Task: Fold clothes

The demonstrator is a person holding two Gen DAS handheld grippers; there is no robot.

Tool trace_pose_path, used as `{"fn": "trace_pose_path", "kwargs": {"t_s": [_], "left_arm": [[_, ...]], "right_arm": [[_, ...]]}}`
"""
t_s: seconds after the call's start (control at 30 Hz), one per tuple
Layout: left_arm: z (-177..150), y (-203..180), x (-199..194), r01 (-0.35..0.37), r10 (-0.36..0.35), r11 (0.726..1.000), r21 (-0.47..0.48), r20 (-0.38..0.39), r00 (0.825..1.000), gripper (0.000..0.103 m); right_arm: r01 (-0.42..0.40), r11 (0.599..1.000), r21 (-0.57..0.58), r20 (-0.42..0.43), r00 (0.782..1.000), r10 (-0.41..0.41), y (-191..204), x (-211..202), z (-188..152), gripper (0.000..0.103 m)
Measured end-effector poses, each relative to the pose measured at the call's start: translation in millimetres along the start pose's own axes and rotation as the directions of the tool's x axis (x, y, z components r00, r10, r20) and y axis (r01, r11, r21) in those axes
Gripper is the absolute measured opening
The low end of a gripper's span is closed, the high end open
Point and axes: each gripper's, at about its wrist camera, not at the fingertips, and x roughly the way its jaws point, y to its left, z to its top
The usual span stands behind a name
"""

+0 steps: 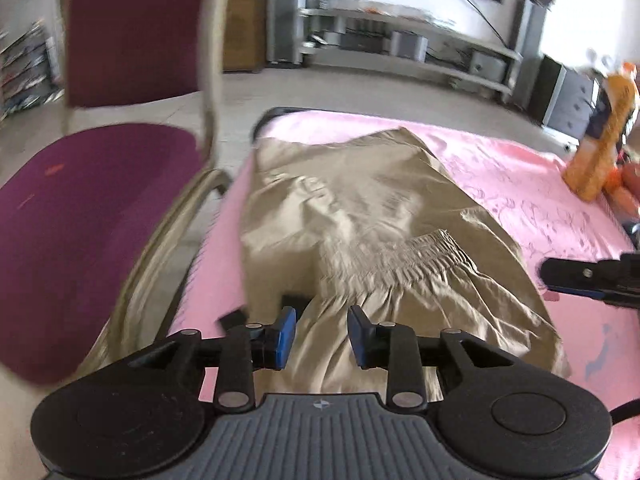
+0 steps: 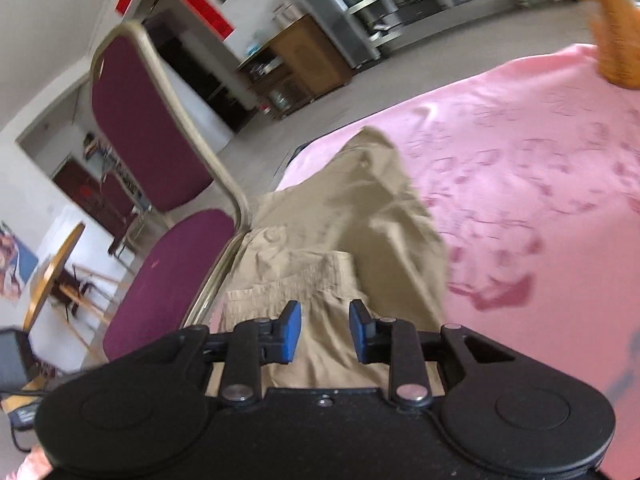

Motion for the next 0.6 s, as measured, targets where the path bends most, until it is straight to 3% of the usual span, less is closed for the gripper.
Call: {"fn": "trace_pose_path", "kwargs": {"t_s": [0.13, 0.2, 0.23, 0.27, 0.4, 0.5, 0.53, 0.57, 0.6], "left_arm": [[10, 0, 39, 0.010, -0.011, 1.000, -0.018, -0.024, 1.000, 0.020], [9, 4, 51, 0.009, -0.011, 0.999, -0.042, -0.035, 0.999, 0.029], [10, 7, 53, 0.012, -0.015, 0.998, -0.064, -0.041, 0.999, 0.030], [10, 10, 55, 0.016, -0.020, 0.996, -0.091, -0.048, 0.999, 0.033], [12, 21, 54, 0.034, -0.046, 0.985, -0.167, -0.069, 0.997, 0.037], [10, 26, 33, 0.022, -0.038, 0.979, -0.201, -0.074, 0.997, 0.036], [9, 29, 24, 0.020, -0.038, 0.976, -0.217, -0.076, 0.996, 0.037], [7, 32, 11, 0.022, -0.040, 0.971, -0.238, -0.069, 0.997, 0.045], [5, 37, 0, 0.029, -0.045, 0.967, -0.253, -0.056, 0.997, 0.050]], "right_arm": [[-0.062, 0.998, -0.019, -0.101, 0.993, 0.060, 13, 41, 4, 0.027], [-0.047, 0.999, -0.016, -0.154, 0.987, 0.044, 8, 65, 0, 0.027], [-0.032, 0.999, 0.000, -0.172, 0.985, 0.032, 1, 76, -3, 0.021], [-0.019, 0.999, 0.028, -0.173, 0.985, 0.024, -8, 83, -7, 0.003], [-0.088, 0.962, 0.259, -0.127, 0.984, 0.124, -49, 76, -14, 0.000], [-0.038, 0.972, 0.233, -0.112, 0.991, 0.066, -37, 46, -11, 0.011], [-0.025, 0.979, 0.202, -0.105, 0.993, 0.047, -31, 33, -9, 0.027], [-0.018, 0.986, 0.167, -0.092, 0.995, 0.033, -24, 18, -7, 0.035], [-0.013, 0.992, 0.128, -0.075, 0.997, 0.023, -18, 1, -4, 0.035]]}}
